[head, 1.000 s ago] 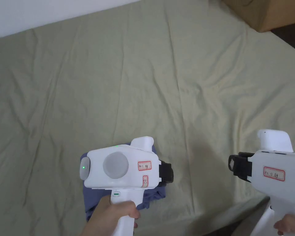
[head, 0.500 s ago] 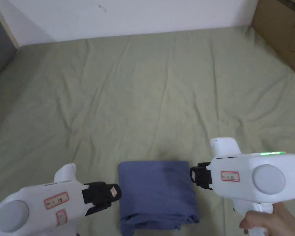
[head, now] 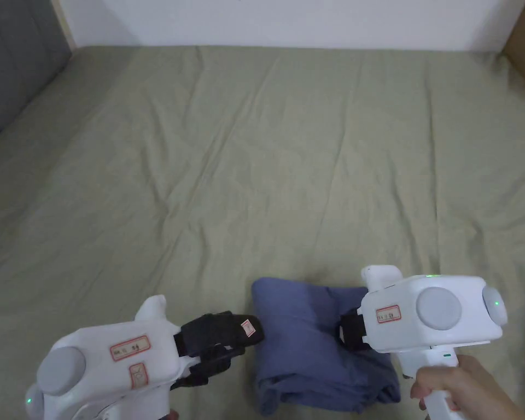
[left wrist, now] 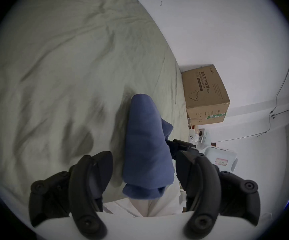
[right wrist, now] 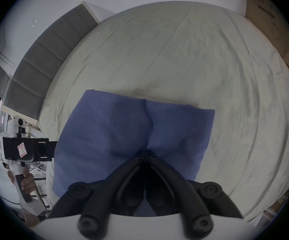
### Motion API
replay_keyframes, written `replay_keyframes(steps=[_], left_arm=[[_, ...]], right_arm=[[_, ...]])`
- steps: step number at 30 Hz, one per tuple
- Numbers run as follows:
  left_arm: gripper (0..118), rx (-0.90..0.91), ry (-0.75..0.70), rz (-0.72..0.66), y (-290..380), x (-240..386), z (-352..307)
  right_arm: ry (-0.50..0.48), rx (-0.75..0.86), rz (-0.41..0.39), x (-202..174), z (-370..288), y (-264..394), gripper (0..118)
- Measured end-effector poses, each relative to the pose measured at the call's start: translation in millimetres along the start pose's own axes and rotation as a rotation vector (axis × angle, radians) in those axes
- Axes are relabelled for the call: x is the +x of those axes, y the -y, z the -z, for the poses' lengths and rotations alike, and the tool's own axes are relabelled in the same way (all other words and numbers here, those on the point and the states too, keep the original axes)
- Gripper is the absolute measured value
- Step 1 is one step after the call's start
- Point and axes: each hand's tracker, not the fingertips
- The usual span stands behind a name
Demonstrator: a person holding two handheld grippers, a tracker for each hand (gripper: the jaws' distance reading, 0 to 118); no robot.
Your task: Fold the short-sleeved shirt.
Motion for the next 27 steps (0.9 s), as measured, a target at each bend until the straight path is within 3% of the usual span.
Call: replay_keyframes(steps=[5, 7, 10, 12, 13, 15, 16, 17, 22, 27], left_arm=[[90, -0.125, -0.039, 0.059, -14, 4, 46], [91, -0.21, -0.042, 0.027, -21, -2, 66], [89, -0.26, 0.095, -0.066, -32, -16, 86], [88, -0.262, 0.073, -0.096, -36, -17, 90], [82, -0.257, 0.06, -0.066, -36, -16, 91], [44, -0.254, -0.035, 0.011, -35, -18, 89], [34, -0.259, -0.024, -0.002, -34, -22, 88], [33, -0.243, 0.066, -0.037, -34, -25, 84], [32, -0.219, 0.007, 0.054, -37, -18, 61], [32, -0.151, -0.111, 0.101, -78, -36, 3]], right_arm=[[0.017, 0.01, -0.025, -4, -1, 3, 0], [0.022, 0.009, -0.027, -5, -1, 3, 0], [0.025, 0.012, -0.023, -6, -1, 4, 0], [0.027, 0.013, -0.026, -7, -1, 5, 0], [0.029, 0.015, -0.026, -7, -1, 5, 0], [0.03, 0.013, -0.022, -6, 0, 5, 0], [0.001, 0.009, -0.003, -5, -1, 4, 0], [0.013, 0.011, 0.011, -6, -3, 4, 0], [0.051, 0.07, -0.067, -23, -22, 4, 0], [0.003, 0.141, -0.039, -28, -41, -3, 0]])
